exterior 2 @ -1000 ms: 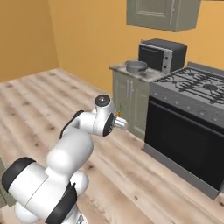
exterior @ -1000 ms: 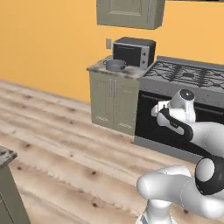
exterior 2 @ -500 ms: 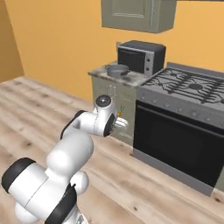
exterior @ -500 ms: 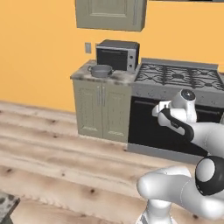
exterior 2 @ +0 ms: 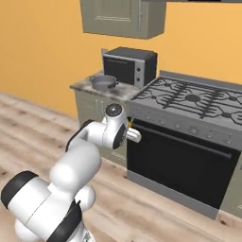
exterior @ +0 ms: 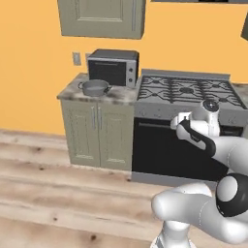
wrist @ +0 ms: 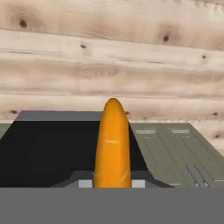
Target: Turn on the sink faucet. Then move the carrot from the counter to the sink. Turn off the sink. Move the vegetable from the sink to the pot next to the stove. Finally move the pot to the rear left burner.
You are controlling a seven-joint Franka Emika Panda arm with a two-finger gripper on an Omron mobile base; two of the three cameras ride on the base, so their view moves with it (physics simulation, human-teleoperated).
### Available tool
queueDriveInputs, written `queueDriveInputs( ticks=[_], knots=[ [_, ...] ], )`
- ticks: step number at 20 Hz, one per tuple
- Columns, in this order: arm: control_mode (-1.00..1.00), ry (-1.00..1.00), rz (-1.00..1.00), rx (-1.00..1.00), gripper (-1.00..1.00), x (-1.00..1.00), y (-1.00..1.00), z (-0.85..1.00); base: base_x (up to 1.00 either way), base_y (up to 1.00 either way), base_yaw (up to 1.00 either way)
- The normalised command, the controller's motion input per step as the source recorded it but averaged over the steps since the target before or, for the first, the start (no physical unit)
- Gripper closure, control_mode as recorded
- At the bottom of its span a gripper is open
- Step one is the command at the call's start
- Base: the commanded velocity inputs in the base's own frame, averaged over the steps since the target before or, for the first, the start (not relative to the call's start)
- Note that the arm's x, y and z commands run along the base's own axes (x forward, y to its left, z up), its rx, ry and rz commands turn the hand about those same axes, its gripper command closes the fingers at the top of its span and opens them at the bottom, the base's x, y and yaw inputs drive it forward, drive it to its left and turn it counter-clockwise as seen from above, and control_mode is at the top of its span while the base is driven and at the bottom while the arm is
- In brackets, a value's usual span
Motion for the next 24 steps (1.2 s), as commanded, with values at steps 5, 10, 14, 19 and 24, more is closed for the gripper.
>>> queueDriveInputs(
  ticks=[5, 10, 14, 19, 24],
  knots=[
    [1.00, 0.00, 0.00, 0.00, 1.00, 0.00, 0.00, 0.00, 0.79, 0.16, -0.23],
    [1.00, 0.00, 0.00, 0.00, 1.00, 0.00, 0.00, 0.00, 0.34, 0.18, -0.24],
    [1.00, 0.00, 0.00, 0.00, 1.00, 0.00, 0.00, 0.00, 0.11, 0.27, -0.21],
    [1.00, 0.00, 0.00, 0.00, 1.00, 0.00, 0.00, 0.00, 0.31, 0.39, -0.19],
    [1.00, 0.00, 0.00, 0.00, 1.00, 0.00, 0.00, 0.00, 0.68, 0.36, -0.18]
  ],
)
